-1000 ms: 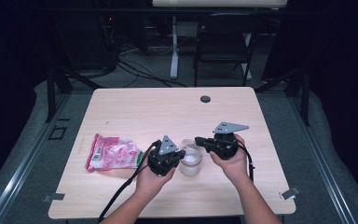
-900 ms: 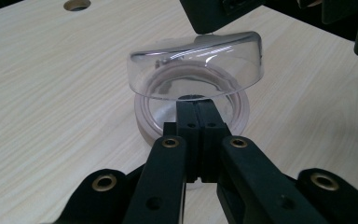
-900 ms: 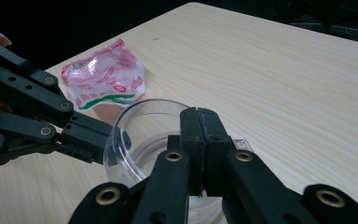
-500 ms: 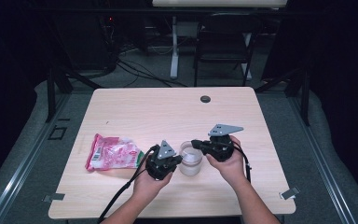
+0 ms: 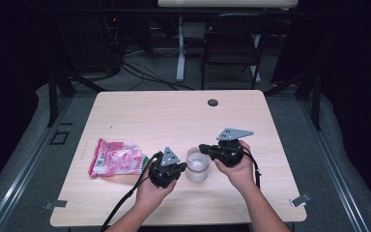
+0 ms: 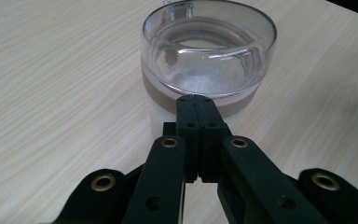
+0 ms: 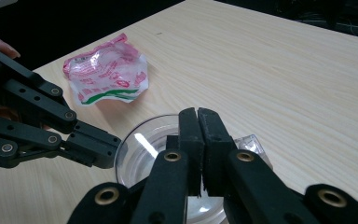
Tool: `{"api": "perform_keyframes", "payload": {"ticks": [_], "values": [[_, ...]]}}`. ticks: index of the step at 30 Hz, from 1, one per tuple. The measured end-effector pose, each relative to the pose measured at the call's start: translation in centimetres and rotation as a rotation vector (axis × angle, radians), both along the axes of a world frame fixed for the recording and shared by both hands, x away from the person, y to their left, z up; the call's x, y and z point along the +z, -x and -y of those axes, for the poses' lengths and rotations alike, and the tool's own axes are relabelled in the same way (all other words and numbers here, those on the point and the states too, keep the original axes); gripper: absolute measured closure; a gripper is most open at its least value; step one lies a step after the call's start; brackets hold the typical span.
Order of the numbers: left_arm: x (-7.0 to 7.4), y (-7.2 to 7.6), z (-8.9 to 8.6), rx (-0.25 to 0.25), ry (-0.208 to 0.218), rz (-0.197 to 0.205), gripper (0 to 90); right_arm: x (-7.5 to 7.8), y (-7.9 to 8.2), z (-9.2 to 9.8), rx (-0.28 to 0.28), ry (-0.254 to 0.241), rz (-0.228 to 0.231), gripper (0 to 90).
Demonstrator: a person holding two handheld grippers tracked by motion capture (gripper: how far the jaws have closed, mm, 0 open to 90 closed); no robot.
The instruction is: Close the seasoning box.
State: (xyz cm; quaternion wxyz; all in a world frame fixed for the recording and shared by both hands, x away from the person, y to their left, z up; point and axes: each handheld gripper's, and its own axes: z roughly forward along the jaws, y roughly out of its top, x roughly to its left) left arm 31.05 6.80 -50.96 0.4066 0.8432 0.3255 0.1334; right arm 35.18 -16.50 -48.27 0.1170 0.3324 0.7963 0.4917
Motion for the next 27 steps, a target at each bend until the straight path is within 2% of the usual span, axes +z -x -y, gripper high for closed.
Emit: {"api": "perform_keyframes", "payload": {"ticks": [14,20,27], "values": [[0.5,0.0,-1.7,0.037,0.014,0.016,87.4,0.1,0.0,0.1,-0.005,0.003,0.005,87.1],[0.8,-0.2,-3.3,0.076,-0.005,0.035,81.5,0.1,0.0,0.1,-0.011,-0.005,0.006,86.1],[1.0,-0.5,-6.1,0.144,0.012,0.05,73.3,0.2,0.1,0.2,-0.014,0.0,0.01,83.8]]}}
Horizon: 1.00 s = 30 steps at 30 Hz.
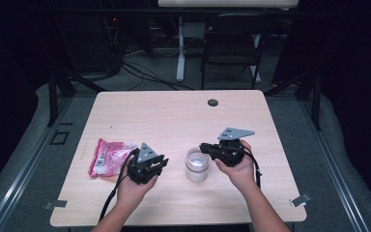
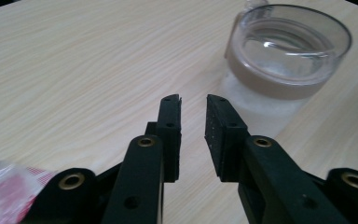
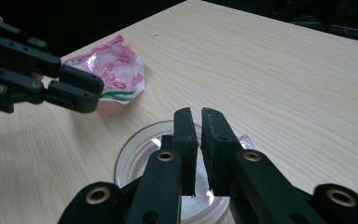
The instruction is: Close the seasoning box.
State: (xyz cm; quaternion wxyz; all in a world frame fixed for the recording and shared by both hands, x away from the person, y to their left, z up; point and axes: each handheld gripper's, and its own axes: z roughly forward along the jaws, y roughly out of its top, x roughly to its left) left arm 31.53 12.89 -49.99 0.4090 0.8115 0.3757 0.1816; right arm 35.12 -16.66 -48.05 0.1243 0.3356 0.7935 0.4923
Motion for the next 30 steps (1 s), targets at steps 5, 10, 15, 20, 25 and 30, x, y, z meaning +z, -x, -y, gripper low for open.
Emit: {"api": "perform_keyframes", "payload": {"ticks": [5,10,15,20,25,30], "values": [[0.3,-0.2,-2.1,0.046,0.01,0.015,62.8,0.1,0.1,0.0,0.001,0.001,-0.003,80.5],[0.2,-0.4,-3.9,0.087,0.018,0.021,58.2,0.2,0.3,0.0,0.001,0.004,0.003,77.2],[0.2,-0.3,-5.4,0.112,0.028,0.021,57.1,0.4,0.5,0.0,0.0,0.007,0.006,75.4],[0.2,-0.1,-6.8,0.132,0.034,0.026,55.5,0.5,0.7,0.0,-0.003,0.018,0.008,73.9],[-0.2,-0.1,-8.3,0.158,0.04,0.025,52.5,0.6,1.0,0.2,-0.009,0.021,0.015,72.0],[-0.8,-0.1,-10.1,0.209,0.04,0.035,49.1,0.6,1.1,0.5,-0.024,0.027,0.014,70.0]]}}
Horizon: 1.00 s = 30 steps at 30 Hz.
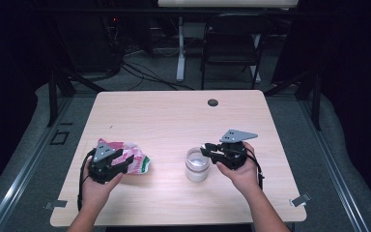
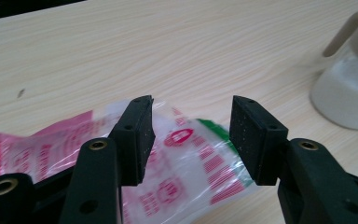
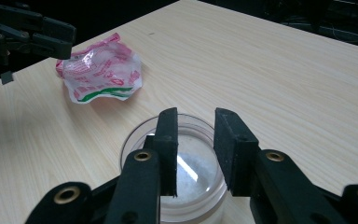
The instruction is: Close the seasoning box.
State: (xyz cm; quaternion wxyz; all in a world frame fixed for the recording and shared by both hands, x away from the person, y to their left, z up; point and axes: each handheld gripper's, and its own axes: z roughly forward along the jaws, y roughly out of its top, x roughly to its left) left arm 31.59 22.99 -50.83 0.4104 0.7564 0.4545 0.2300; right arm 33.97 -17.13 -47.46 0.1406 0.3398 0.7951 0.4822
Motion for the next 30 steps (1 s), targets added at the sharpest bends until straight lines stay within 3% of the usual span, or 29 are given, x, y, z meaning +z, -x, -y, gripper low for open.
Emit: {"api": "perform_keyframes", "payload": {"ticks": [7,12,21,26,30], "values": [[-0.9,0.3,-1.9,0.043,0.007,-0.004,46.9,-0.1,-0.2,0.5,-0.031,-0.009,0.003,66.1],[-1.6,0.4,-3.1,0.078,0.056,-0.006,46.9,-0.4,-0.4,1.4,-0.071,0.0,0.001,60.8],[-2.7,-0.2,-4.3,0.133,0.041,-0.03,45.9,-1.3,-1.3,3.9,-0.194,-0.028,-0.05,52.7],[-3.0,-0.4,-4.3,0.136,0.068,-0.047,45.2,-3.3,-2.0,4.7,-0.307,0.044,-0.055,51.2],[-3.2,-0.6,-4.0,0.125,0.057,-0.043,44.5,-5.3,-2.5,5.5,-0.372,0.053,-0.097,51.5]]}}
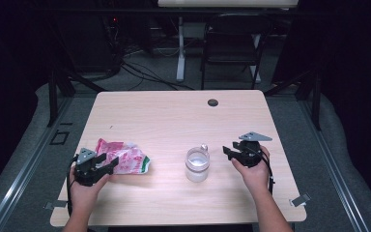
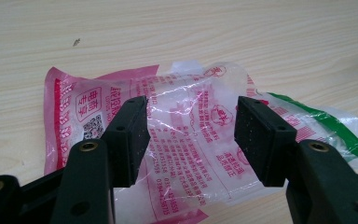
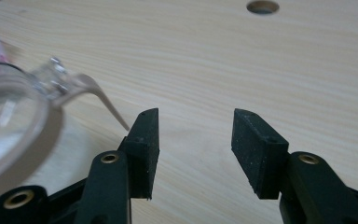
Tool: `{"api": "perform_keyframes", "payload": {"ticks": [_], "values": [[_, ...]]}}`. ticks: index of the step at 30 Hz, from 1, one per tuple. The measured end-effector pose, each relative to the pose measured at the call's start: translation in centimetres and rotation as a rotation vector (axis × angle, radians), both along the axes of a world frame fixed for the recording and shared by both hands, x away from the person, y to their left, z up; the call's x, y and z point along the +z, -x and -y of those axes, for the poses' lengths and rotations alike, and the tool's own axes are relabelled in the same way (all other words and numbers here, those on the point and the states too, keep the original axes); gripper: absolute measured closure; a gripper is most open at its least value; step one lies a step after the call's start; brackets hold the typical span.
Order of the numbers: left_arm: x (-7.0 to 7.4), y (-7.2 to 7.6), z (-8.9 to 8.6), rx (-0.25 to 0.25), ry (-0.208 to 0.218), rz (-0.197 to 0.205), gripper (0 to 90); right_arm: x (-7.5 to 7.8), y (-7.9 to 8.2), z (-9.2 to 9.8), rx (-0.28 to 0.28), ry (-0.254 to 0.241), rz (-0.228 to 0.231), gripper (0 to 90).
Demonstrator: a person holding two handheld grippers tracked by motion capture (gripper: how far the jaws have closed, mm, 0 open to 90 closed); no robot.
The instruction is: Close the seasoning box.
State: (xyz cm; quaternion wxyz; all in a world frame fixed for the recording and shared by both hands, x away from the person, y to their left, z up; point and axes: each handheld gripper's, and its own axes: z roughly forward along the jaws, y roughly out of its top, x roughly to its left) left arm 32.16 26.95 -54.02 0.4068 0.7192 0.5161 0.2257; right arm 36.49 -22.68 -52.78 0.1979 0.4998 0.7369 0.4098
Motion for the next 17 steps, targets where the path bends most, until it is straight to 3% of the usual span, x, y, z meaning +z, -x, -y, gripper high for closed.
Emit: {"api": "perform_keyframes", "payload": {"ticks": [5,7,15,17], "values": [[-0.2,-0.1,0.6,-0.008,-0.04,0.011,41.4,-1.0,-0.4,0.8,-0.025,-0.029,-0.04,51.2],[-0.3,-0.2,0.7,-0.015,-0.06,0.013,40.9,-1.1,-0.4,0.9,-0.039,-0.027,-0.031,51.1],[-0.3,-0.2,0.7,0.005,-0.091,0.017,41.2,-1.6,-0.6,0.6,-0.039,-0.012,-0.039,49.6],[-0.2,-0.2,0.6,0.016,-0.08,0.021,41.4,-1.6,-0.6,0.6,-0.041,-0.017,-0.04,48.7]]}}
